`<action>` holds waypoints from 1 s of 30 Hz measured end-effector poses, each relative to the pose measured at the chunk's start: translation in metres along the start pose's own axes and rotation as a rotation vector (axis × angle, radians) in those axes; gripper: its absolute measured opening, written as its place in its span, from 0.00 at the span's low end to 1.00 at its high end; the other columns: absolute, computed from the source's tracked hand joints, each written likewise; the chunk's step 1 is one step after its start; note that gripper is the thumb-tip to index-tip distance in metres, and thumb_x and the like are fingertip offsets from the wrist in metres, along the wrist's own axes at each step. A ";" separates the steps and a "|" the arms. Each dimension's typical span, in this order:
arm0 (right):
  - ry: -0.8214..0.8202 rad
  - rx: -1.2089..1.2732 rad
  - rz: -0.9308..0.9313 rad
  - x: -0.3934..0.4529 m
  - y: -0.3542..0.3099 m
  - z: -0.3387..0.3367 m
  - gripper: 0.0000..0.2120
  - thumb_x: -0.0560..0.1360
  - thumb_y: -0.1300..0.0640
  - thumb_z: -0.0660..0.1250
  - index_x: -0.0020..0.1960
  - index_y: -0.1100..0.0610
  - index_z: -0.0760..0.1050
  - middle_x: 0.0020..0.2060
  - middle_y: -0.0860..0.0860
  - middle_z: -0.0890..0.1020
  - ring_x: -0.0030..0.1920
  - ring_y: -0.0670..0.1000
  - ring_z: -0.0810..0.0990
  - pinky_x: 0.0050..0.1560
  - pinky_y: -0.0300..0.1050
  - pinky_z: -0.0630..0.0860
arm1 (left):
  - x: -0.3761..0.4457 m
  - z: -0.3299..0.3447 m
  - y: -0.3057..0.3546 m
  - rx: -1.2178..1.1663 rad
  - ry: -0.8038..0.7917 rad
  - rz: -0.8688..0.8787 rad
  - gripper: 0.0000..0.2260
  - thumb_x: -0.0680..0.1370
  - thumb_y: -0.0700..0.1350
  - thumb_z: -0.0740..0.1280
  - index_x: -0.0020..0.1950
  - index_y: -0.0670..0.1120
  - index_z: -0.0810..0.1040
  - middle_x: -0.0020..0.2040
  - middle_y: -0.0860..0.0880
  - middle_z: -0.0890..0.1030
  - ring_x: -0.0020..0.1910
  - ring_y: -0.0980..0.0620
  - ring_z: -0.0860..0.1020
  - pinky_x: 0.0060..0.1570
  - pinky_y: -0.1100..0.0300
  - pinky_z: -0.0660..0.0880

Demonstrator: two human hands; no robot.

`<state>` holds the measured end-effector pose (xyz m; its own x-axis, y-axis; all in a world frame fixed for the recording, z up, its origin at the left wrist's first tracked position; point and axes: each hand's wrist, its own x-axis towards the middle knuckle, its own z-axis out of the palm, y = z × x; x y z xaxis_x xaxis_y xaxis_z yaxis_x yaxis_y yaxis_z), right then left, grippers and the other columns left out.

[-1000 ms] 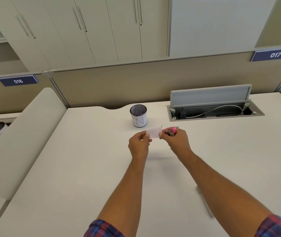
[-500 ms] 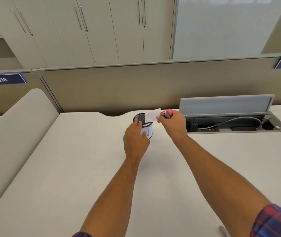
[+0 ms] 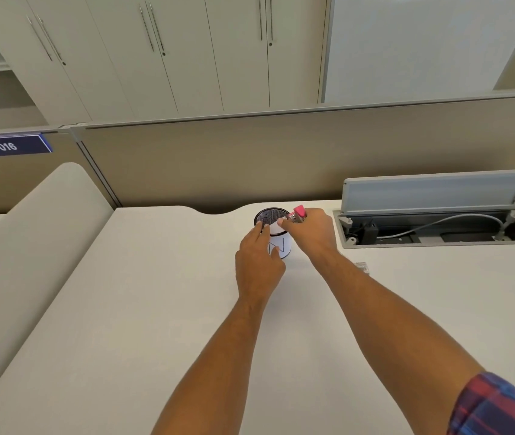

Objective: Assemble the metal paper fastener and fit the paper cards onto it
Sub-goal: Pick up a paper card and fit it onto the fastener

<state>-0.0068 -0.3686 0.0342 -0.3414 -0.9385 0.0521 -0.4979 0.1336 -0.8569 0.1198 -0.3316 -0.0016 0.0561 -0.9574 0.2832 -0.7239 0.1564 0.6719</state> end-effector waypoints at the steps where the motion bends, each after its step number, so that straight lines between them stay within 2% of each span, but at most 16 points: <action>1: 0.009 0.013 -0.006 -0.004 0.000 -0.003 0.17 0.73 0.43 0.74 0.36 0.53 0.76 0.28 0.47 0.77 0.30 0.46 0.74 0.34 0.40 0.67 | -0.001 -0.002 0.002 0.002 0.013 0.008 0.27 0.79 0.43 0.70 0.77 0.45 0.68 0.76 0.50 0.70 0.75 0.51 0.67 0.72 0.57 0.66; 5: 0.045 0.072 0.013 -0.031 0.001 -0.016 0.28 0.73 0.30 0.66 0.33 0.54 0.71 0.28 0.50 0.77 0.31 0.49 0.74 0.35 0.46 0.70 | -0.015 -0.010 0.013 0.000 0.067 0.063 0.26 0.78 0.41 0.70 0.75 0.42 0.70 0.74 0.47 0.73 0.73 0.49 0.70 0.71 0.56 0.69; 7: 0.015 0.090 0.074 -0.049 0.002 -0.023 0.34 0.74 0.24 0.57 0.37 0.56 0.75 0.33 0.52 0.82 0.37 0.51 0.79 0.41 0.49 0.75 | -0.027 -0.012 0.023 -0.032 0.083 0.095 0.24 0.78 0.39 0.69 0.74 0.41 0.72 0.71 0.46 0.76 0.70 0.47 0.73 0.69 0.55 0.71; 10: -0.052 0.114 0.145 -0.072 0.008 -0.029 0.32 0.82 0.33 0.47 0.45 0.54 0.80 0.41 0.52 0.85 0.45 0.53 0.82 0.49 0.48 0.75 | -0.053 -0.010 0.041 -0.112 0.107 0.067 0.17 0.80 0.40 0.66 0.70 0.41 0.76 0.66 0.45 0.80 0.66 0.46 0.76 0.67 0.55 0.72; 13: -0.131 0.099 0.140 -0.095 0.021 -0.037 0.22 0.85 0.46 0.52 0.47 0.55 0.80 0.46 0.53 0.84 0.48 0.53 0.81 0.52 0.50 0.76 | -0.087 -0.004 0.058 -0.191 0.076 -0.009 0.13 0.84 0.43 0.61 0.66 0.44 0.79 0.61 0.47 0.82 0.60 0.49 0.79 0.60 0.59 0.75; 15: -0.165 0.101 0.160 -0.112 0.033 -0.046 0.17 0.84 0.52 0.56 0.48 0.57 0.81 0.46 0.53 0.84 0.47 0.51 0.81 0.48 0.46 0.76 | -0.111 -0.001 0.068 -0.222 0.032 -0.082 0.14 0.85 0.47 0.59 0.66 0.46 0.78 0.59 0.49 0.82 0.57 0.51 0.80 0.56 0.62 0.75; 18: -0.147 0.095 0.205 -0.140 0.049 -0.060 0.15 0.83 0.55 0.57 0.44 0.57 0.80 0.40 0.50 0.82 0.42 0.49 0.80 0.38 0.40 0.70 | -0.145 0.003 0.078 -0.220 -0.040 -0.191 0.16 0.84 0.48 0.60 0.70 0.46 0.76 0.60 0.50 0.81 0.59 0.52 0.79 0.58 0.60 0.75; 23: -0.146 0.086 0.243 -0.190 0.066 -0.084 0.20 0.82 0.55 0.60 0.32 0.54 0.74 0.30 0.48 0.79 0.33 0.48 0.77 0.34 0.41 0.68 | -0.194 0.004 0.090 -0.256 -0.110 -0.313 0.16 0.83 0.47 0.62 0.70 0.45 0.76 0.57 0.49 0.83 0.56 0.50 0.80 0.58 0.55 0.78; 25: -0.155 0.063 0.244 -0.204 0.075 -0.096 0.21 0.82 0.55 0.61 0.29 0.55 0.73 0.26 0.49 0.78 0.29 0.48 0.74 0.32 0.41 0.69 | -0.210 0.004 0.095 -0.288 -0.117 -0.333 0.13 0.82 0.46 0.63 0.64 0.44 0.80 0.51 0.49 0.83 0.51 0.51 0.81 0.51 0.56 0.78; 27: -0.183 0.051 0.230 -0.216 0.082 -0.108 0.23 0.81 0.53 0.64 0.27 0.56 0.72 0.23 0.52 0.77 0.24 0.49 0.74 0.31 0.41 0.72 | -0.222 0.002 0.099 -0.296 -0.118 -0.339 0.09 0.82 0.45 0.63 0.53 0.44 0.82 0.44 0.51 0.82 0.43 0.53 0.79 0.45 0.61 0.73; 30: -0.221 -0.003 0.202 -0.229 0.090 -0.122 0.27 0.80 0.53 0.65 0.23 0.54 0.67 0.18 0.50 0.74 0.20 0.46 0.70 0.29 0.40 0.70 | -0.234 -0.001 0.100 -0.242 -0.170 -0.325 0.13 0.81 0.45 0.63 0.38 0.45 0.77 0.33 0.52 0.79 0.31 0.56 0.73 0.35 0.63 0.67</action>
<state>-0.0710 -0.1029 0.0079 -0.2520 -0.9395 -0.2322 -0.4397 0.3249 -0.8373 0.0352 -0.0915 -0.0001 0.1262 -0.9894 -0.0723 -0.5041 -0.1267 0.8543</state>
